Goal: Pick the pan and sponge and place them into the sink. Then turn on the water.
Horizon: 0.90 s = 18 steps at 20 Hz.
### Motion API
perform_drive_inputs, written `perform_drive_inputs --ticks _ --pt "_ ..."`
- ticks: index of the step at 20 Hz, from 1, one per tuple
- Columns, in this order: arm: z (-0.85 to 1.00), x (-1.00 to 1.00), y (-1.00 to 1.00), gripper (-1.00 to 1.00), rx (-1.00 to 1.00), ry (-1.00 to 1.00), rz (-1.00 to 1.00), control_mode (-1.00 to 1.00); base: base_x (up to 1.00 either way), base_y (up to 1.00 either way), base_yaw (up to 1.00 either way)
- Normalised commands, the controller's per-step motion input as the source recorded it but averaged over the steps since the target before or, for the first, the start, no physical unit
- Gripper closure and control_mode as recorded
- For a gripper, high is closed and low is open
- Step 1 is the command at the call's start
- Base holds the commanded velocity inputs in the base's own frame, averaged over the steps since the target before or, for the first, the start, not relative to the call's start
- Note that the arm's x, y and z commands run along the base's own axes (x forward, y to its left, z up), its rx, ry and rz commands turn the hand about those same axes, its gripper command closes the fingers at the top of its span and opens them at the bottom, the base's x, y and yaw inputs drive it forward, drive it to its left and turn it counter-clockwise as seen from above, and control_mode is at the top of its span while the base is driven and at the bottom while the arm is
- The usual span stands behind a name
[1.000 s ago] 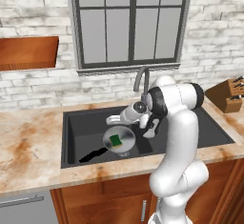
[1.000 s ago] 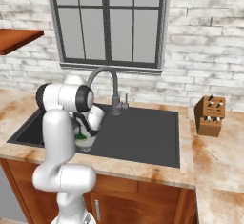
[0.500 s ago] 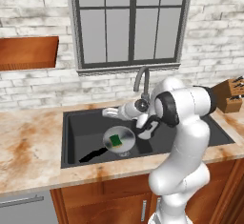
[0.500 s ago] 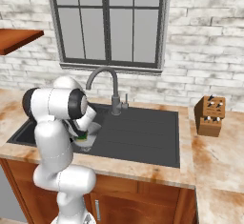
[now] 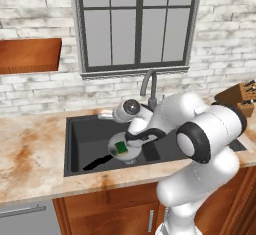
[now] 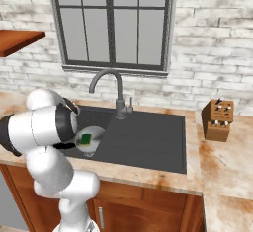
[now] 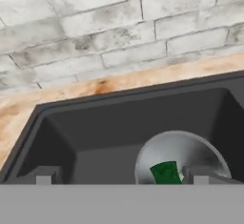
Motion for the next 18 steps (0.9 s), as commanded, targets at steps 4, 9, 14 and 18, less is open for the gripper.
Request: perform_drive_inputs --ticks 4,9,14,18 --pt "0.88 -0.34 0.00 -1.00 -0.19 0.00 0.00 -1.00 0.00 0.00 0.00" --pt "1.00 -0.21 0.00 -1.00 -0.07 0.00 0.05 -1.00 0.00 0.00 0.00" --pt "0.95 -0.31 -0.09 -1.00 0.00 0.00 0.17 -1.00 0.00 0.00 0.00" --pt "0.19 -0.25 -0.56 -1.00 -0.06 0.00 0.16 -1.00 0.00 0.00 0.00"
